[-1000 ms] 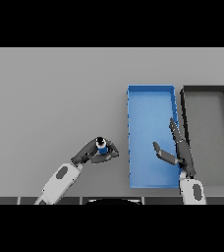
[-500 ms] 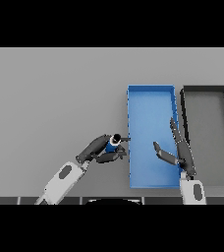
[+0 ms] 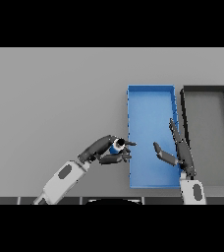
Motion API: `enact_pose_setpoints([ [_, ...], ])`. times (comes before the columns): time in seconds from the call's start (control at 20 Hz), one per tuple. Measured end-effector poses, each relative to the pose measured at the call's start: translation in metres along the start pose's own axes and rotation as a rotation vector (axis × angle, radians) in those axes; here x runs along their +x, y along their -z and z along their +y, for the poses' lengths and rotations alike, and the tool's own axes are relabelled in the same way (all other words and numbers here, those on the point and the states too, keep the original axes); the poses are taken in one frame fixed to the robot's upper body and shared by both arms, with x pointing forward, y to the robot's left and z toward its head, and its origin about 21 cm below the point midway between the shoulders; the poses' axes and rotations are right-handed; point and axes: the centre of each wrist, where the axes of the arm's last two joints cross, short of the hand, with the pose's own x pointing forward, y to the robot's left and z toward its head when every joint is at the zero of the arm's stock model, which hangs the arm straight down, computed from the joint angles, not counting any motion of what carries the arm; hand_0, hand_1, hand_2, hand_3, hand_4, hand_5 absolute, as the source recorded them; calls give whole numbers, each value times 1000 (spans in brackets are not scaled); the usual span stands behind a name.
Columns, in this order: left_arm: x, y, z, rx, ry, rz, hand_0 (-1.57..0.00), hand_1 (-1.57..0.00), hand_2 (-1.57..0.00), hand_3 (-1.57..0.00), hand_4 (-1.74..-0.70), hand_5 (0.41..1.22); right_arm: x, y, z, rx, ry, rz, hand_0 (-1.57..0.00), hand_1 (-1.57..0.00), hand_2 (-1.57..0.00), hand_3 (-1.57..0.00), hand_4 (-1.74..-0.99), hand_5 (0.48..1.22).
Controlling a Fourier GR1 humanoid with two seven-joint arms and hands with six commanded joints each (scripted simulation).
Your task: Pick up the blue pipe and place it into the blue bin.
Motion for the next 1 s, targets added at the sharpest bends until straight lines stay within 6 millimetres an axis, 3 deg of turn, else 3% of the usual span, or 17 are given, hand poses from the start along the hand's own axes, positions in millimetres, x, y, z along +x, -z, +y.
enact_pose_setpoints([
  [0.45, -3, -1, 2, 8, 14, 21, -1571, -1571, -1571, -1438, -1731, 1221, -8, 3, -1, 22, 86, -18, 1, 1, 1, 1, -1195, 610],
  [0.75, -1, 0, 6, -3, 27, 24, -1571, -1571, -1571, -1440, -1731, 1221, 46, 18, -31, 284, 209, -133, 1, 1, 1, 1, -1250, 532],
  [1.0, -1, 2, 5, 0, 21, 25, -1571, -1571, -1571, -1439, -1732, 1221, 104, 32, -22, 534, 139, -237, 1, 1, 1, 1, -1305, 522],
])
